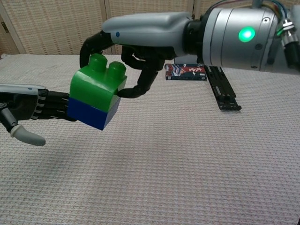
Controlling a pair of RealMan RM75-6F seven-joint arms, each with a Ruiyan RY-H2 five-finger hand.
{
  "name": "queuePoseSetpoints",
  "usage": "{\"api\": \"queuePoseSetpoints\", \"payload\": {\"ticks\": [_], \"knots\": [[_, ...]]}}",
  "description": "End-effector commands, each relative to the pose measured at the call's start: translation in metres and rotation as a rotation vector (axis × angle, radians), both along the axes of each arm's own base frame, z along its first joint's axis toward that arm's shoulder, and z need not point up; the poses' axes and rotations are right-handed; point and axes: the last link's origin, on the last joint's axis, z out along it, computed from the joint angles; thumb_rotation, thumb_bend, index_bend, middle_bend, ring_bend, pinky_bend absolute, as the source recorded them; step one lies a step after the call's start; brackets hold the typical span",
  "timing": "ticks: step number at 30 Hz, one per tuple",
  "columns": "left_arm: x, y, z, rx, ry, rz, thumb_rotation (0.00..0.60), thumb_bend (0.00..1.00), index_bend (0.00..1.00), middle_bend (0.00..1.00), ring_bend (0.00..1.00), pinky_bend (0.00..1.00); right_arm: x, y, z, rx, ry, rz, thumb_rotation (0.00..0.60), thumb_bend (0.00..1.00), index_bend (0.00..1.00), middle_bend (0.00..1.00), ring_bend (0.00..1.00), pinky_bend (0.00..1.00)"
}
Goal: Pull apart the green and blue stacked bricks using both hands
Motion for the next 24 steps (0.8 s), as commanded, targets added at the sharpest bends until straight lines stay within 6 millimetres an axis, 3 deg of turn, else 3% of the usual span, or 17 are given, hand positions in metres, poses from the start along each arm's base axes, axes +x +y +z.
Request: {"api": "queuePoseSetpoints", "payload": {"ticks": [1, 11, 24], "knots": [[0.008, 0.011, -0.003, -0.020, -0.053, 0.016, 0.600, 0.23, 0.17, 0.12, 0.00, 0.02, -0.001, 0.000, -0.001, 0.002, 0.006, -0.001, 0.600, 0.41, 0.95, 0.82, 0.82, 0.95], [0.022, 0.013, -0.007, -0.098, -0.084, 0.002, 0.600, 0.23, 0.17, 0.12, 0.00, 0.02, 0.002, -0.001, -0.012, 0.020, 0.000, -0.005, 0.600, 0.41, 0.95, 0.82, 0.82, 0.95], [0.016, 0.017, -0.013, -0.100, -0.056, 0.026, 0.600, 0.23, 0.21, 0.14, 0.00, 0.03, 0.002, -0.003, -0.014, 0.019, -0.005, -0.009, 0.600, 0.41, 0.95, 0.82, 0.82, 0.95]]}}
